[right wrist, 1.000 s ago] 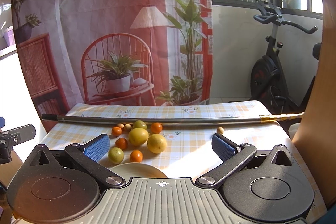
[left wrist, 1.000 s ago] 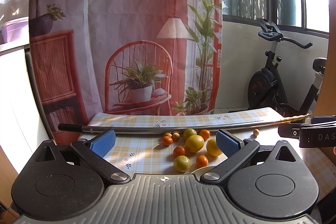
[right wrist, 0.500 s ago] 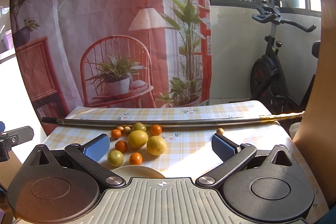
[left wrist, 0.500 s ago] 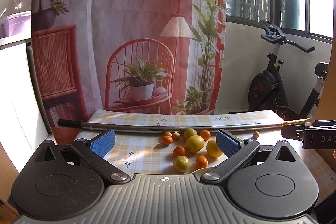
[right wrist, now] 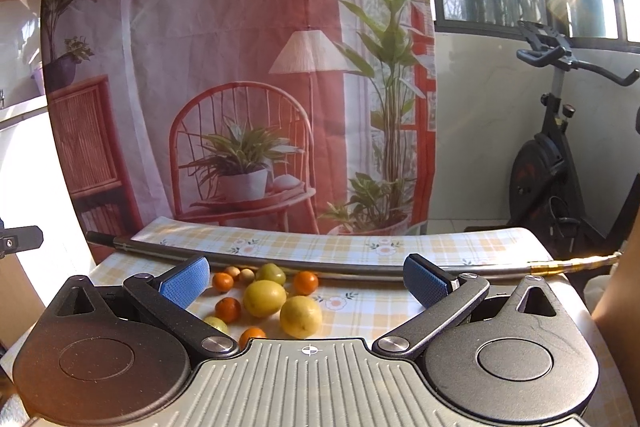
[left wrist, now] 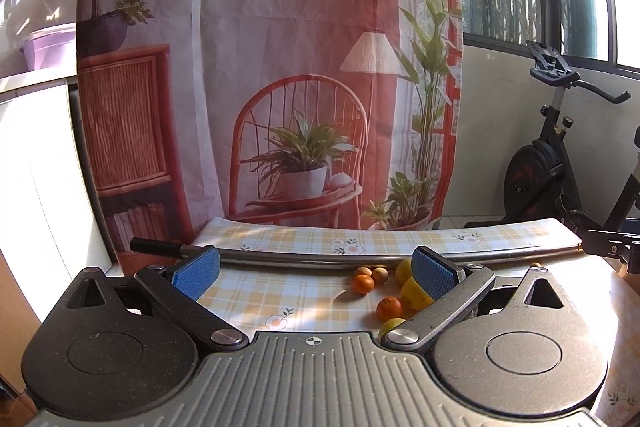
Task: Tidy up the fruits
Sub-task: 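Lower the left tool onto a small orange mandarin and close on it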
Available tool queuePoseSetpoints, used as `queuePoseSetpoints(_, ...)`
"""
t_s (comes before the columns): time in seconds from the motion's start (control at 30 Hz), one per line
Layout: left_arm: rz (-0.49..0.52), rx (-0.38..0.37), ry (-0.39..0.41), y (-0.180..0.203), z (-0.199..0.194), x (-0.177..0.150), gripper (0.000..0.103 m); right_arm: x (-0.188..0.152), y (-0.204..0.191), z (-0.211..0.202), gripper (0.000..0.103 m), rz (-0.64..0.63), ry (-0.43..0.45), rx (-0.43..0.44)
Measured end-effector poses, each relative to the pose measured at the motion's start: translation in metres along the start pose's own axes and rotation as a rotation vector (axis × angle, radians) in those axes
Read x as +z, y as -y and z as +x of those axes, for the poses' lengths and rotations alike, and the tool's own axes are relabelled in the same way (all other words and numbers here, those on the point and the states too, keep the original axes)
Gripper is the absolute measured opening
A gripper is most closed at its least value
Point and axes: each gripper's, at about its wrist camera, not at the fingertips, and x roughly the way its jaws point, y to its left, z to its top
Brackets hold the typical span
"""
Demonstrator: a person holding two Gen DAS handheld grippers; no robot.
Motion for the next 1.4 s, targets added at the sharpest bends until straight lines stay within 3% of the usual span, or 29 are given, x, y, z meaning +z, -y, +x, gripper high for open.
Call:
queuePoseSetpoints(0.17,0.009,-0.026,-0.095,-0.001,0.029,-0.012,0.101,-0.012,0.002,0.037,0.103,-0.021,-0.062,0.0)
queuePoseSetpoints(0.33,0.006,-0.091,-0.205,0.0,0.062,-0.031,0.091,-0.025,-0.004,0.064,0.103,-0.047,-0.124,0.012)
queuePoseSetpoints(0.57,-0.095,-0.198,-0.343,-0.005,0.104,-0.059,0.082,-0.041,-0.008,0.085,0.103,-0.04,-0.171,0.016)
queuePoseSetpoints(0.8,-0.164,-0.254,-0.414,-0.003,0.132,-0.078,0.081,-0.053,0.006,0.095,0.103,0.029,-0.22,0.024)
queuePoseSetpoints(0.9,-0.185,-0.234,-0.433,-0.002,0.139,-0.083,0.081,-0.058,0.01,0.098,0.103,0.047,-0.229,0.018)
queuePoseSetpoints(1.03,-0.247,-0.269,-0.415,-0.006,0.141,-0.089,0.081,-0.062,0.014,0.099,0.103,0.074,-0.236,0.02)
queuePoseSetpoints(1.17,-0.266,-0.292,-0.501,-0.004,0.154,-0.093,0.081,-0.064,0.015,0.101,0.103,0.082,-0.243,0.022)
queuePoseSetpoints(1.33,-0.292,-0.248,-0.614,0.0,0.17,-0.098,0.08,-0.066,0.017,0.101,0.103,0.093,-0.248,0.02)
queuePoseSetpoints(1.4,-0.321,-0.25,-0.637,-0.001,0.174,-0.1,0.074,-0.067,0.018,0.101,0.103,0.098,-0.25,0.018)
